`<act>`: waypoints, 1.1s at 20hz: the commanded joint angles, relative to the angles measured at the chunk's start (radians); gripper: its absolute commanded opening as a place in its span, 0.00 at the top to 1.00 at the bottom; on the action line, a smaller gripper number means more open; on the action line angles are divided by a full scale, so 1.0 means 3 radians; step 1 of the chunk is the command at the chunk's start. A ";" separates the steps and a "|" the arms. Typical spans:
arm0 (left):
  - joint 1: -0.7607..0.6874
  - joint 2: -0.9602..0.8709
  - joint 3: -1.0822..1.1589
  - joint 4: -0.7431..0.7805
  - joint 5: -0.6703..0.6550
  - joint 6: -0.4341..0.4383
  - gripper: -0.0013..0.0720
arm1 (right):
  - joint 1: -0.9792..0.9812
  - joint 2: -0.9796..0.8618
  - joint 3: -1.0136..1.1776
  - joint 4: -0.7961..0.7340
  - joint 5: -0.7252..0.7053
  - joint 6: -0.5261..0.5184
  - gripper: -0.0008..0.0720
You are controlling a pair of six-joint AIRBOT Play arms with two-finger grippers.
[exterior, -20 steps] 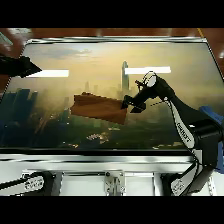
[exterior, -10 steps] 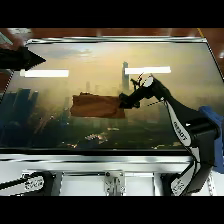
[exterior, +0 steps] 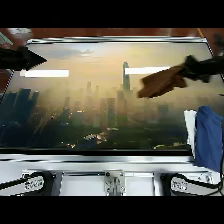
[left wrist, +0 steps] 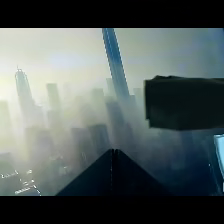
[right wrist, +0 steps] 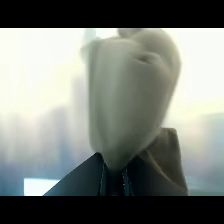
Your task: Fold the shirts.
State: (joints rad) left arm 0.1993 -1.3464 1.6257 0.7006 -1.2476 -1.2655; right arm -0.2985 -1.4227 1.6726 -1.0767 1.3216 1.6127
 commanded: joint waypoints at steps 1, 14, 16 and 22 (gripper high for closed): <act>0.0004 0.0014 0.0003 -0.0008 -0.0071 0.0003 0.94 | -0.0891 0.0506 0.0031 -0.0169 0.0367 0.0055 0.90; 0.0295 0.0366 0.0003 -0.0130 -0.0070 0.0004 0.94 | -0.1984 0.0584 -0.0408 -0.0930 0.1331 -0.0476 0.91; 0.0292 0.0359 0.0001 -0.0127 -0.0071 0.0004 0.94 | -0.1857 0.0582 -0.0275 -0.0314 0.0734 -0.0483 0.91; 0.0292 0.0360 0.0001 -0.0130 -0.0193 0.0003 0.94 | -0.1208 0.0422 0.0284 0.0272 -0.0523 -0.0501 0.91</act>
State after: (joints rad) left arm 0.2863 -1.2396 1.6257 0.6617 -1.2800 -1.2648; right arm -0.7399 -1.2667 1.6817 -1.0698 1.3266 1.4696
